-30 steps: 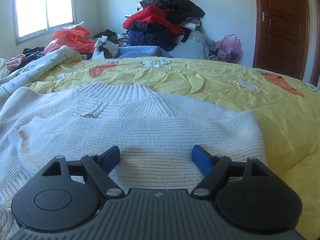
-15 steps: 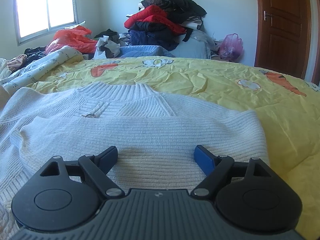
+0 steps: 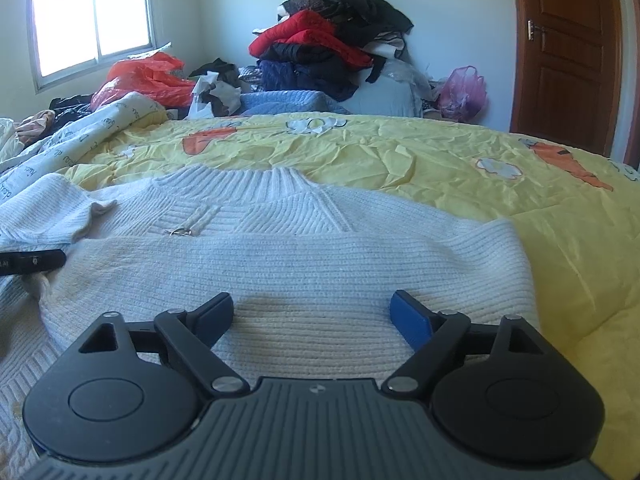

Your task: Fold small clothes

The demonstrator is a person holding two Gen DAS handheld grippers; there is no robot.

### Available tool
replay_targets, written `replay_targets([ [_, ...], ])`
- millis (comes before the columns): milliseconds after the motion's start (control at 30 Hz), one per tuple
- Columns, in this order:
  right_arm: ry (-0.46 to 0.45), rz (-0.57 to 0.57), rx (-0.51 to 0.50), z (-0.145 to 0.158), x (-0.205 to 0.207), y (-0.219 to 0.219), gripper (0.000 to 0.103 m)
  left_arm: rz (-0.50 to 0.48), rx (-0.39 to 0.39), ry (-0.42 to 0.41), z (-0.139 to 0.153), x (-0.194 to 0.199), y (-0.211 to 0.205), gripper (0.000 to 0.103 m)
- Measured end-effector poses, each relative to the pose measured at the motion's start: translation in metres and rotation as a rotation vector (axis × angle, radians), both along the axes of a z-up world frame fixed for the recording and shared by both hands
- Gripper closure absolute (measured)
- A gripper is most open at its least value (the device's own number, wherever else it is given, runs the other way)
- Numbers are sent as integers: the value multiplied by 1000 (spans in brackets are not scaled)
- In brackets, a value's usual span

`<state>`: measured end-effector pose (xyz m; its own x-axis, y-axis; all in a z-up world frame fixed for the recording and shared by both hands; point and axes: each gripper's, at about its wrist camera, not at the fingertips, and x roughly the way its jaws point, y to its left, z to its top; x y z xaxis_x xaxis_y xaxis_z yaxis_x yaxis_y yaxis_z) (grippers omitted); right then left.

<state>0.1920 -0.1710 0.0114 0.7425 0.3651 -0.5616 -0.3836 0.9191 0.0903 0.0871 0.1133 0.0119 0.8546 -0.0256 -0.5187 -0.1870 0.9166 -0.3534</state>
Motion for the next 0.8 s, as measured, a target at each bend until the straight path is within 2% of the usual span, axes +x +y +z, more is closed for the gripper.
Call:
replay_targets([
  [67,4,-10,-41,6,1,10,13,23,-113,-42,-4,-10,17,98],
  [100,17,-29,-22,12,2,15,16,36,-171,-74,-4,-21,18,97],
  [133,43,-29,51,19,3,19,16,55,-225,-98,-6,-25,26,96],
  [200,119,31,271,34,8,30,14,109,-317,-115,-9,-27,38,92],
  [233,167,65,356,39,13,39,11,130,-366,-118,-12,-29,45,90],
  [300,284,140,470,42,27,65,10,148,-441,-124,-16,-29,53,90],
  [400,464,203,559,31,55,108,11,149,-467,-135,-17,-29,57,89],
  [500,582,192,576,14,78,143,11,130,-478,-156,-18,-30,57,80],
  [633,629,188,599,6,94,172,17,123,-460,-189,-16,-29,55,73],
  [733,689,219,615,4,99,190,30,141,-464,-204,-16,-29,56,72],
  [800,701,234,602,2,98,200,31,163,-475,-212,-16,-31,58,72],
])
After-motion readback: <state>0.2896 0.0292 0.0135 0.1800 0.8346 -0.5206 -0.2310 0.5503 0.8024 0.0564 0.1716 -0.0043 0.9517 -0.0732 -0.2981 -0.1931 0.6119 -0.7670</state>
